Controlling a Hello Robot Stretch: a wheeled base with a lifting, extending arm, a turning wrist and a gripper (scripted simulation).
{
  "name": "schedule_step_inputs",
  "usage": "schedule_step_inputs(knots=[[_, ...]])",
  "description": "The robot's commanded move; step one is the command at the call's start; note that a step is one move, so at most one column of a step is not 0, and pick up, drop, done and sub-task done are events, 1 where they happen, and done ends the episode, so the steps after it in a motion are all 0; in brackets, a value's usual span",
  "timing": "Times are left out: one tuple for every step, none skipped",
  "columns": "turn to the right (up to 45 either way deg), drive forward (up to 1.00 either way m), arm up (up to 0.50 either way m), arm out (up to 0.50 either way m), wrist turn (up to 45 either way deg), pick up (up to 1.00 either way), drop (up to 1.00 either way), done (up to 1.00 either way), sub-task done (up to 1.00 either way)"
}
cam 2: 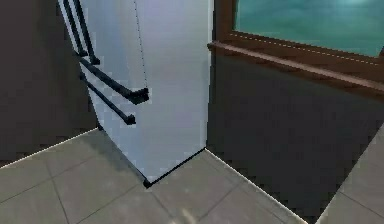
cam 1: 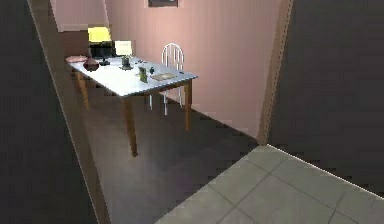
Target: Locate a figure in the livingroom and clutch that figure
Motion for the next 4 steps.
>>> schedule_step_inputs(knots=[[33.0, 0.00, 0.00, 0.00, 0.0, 0.00, 0.00, 0.00, 0.00], [0.0, 0.60, 0.00, 0.00, 0.0, 0.00, 0.00, 0.00, 0.00], [-45.0, 0.00, 0.00, 0.00, 0.0, 0.00, 0.00, 0.00, 0.00], [-45.0, 0.00, 0.00, 0.00, 0.0, 0.00, 0.00, 0.00, 0.00]])
